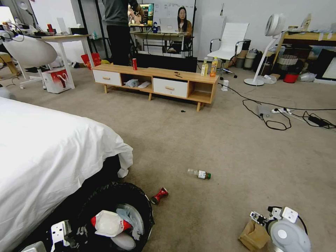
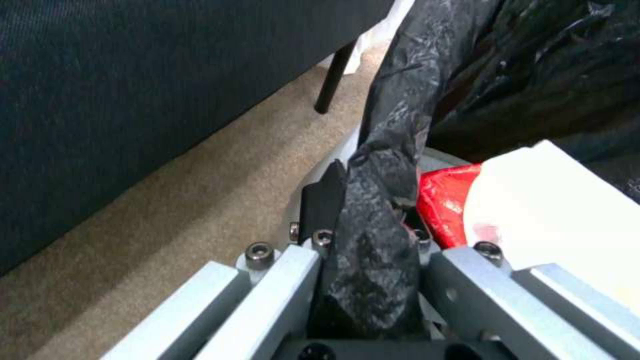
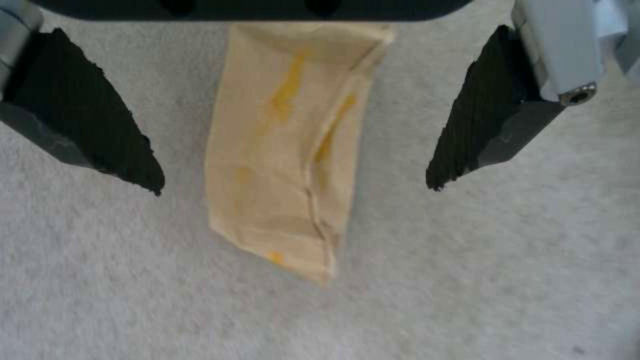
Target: Pick up the trash bin and place the garbage on the floor into it.
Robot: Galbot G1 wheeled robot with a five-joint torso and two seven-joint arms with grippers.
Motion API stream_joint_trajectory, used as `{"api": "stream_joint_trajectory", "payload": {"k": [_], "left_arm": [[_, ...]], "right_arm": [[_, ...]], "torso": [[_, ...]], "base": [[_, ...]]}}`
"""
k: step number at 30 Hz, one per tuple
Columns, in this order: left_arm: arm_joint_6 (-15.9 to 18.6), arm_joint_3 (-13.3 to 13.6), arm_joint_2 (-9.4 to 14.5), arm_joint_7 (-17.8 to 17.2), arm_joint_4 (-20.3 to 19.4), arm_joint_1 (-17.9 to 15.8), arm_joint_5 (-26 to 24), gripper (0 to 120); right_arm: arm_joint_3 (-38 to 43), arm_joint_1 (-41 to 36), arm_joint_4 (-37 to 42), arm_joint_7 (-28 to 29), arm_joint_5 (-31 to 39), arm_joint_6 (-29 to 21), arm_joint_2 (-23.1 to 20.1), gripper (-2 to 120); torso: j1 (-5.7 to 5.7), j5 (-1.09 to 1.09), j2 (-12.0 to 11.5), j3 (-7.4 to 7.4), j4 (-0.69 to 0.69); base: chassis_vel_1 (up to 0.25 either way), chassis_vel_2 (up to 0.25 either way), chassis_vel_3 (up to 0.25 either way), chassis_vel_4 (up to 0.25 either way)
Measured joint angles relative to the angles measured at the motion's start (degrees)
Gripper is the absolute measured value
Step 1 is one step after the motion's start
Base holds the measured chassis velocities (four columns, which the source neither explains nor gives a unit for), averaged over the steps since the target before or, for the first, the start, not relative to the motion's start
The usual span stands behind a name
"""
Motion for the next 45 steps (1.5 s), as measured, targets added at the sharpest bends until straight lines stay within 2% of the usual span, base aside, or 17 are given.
{"api": "stream_joint_trajectory", "payload": {"k": [5,15,35,38,40,41,43,44,45], "left_arm": [[0.00,-0.02,0.06,0.00,0.26,-0.20,0.01,2],[0.00,-0.22,0.40,-0.04,0.38,-0.22,-0.20,2],[0.00,-0.56,0.90,-0.21,0.14,-0.01,-0.78,2],[0.00,-0.56,0.91,-0.22,0.14,-0.04,-0.80,2],[0.00,-0.52,0.87,-0.26,0.14,-0.18,-0.80,2],[0.00,-0.52,0.87,-0.26,0.14,-0.18,-0.80,2],[0.00,-0.45,0.78,-0.27,0.18,-0.23,-0.80,2],[0.00,-0.45,0.78,-0.27,0.18,-0.23,-0.80,2],[0.00,-0.45,0.73,-0.28,0.21,-0.26,-0.78,2]], "right_arm": [[-0.11,0.48,-6.14,-1.80,-2.39,0.84,1.36,100],[-0.74,2.02,-13.16,-4.44,-4.54,1.27,3.42,100],[-3.03,2.60,-14.85,-5.57,-6.58,1.79,7.98,99],[-3.30,2.65,-14.98,-5.72,-6.80,1.94,8.41,93],[-3.73,2.66,-15.19,-6.11,-7.39,2.45,8.91,81],[-3.73,2.66,-15.19,-6.11,-7.39,2.45,8.91,81],[-4.01,2.66,-15.23,-6.43,-7.74,2.80,9.09,71],[-4.01,2.66,-15.23,-6.43,-7.74,2.80,9.09,71],[-4.13,2.68,-15.25,-6.57,-7.97,3.04,9.14,62]], "torso": [[0.00,0.00,0.00,0.00,0.00],[0.00,0.00,0.00,0.00,0.00],[0.00,-0.02,0.00,0.00,-0.01],[0.00,-0.01,0.00,0.00,0.00],[0.00,0.02,0.00,0.00,0.00],[0.00,0.02,0.00,0.00,0.00],[0.00,0.00,-0.01,0.00,0.00],[0.00,0.00,-0.01,0.00,0.00],[0.00,0.00,-0.01,0.00,0.00]], "base": [[0.000,0.000,0.000,0.000],[0.000,0.000,0.000,0.000],[0.000,0.000,0.000,0.000],[0.000,0.000,0.000,0.000],[0.000,0.000,0.000,0.000],[0.000,0.000,0.000,0.000],[0.000,0.000,0.000,0.000],[0.000,0.000,0.000,0.000],[0.000,0.000,0.000,0.000]]}}
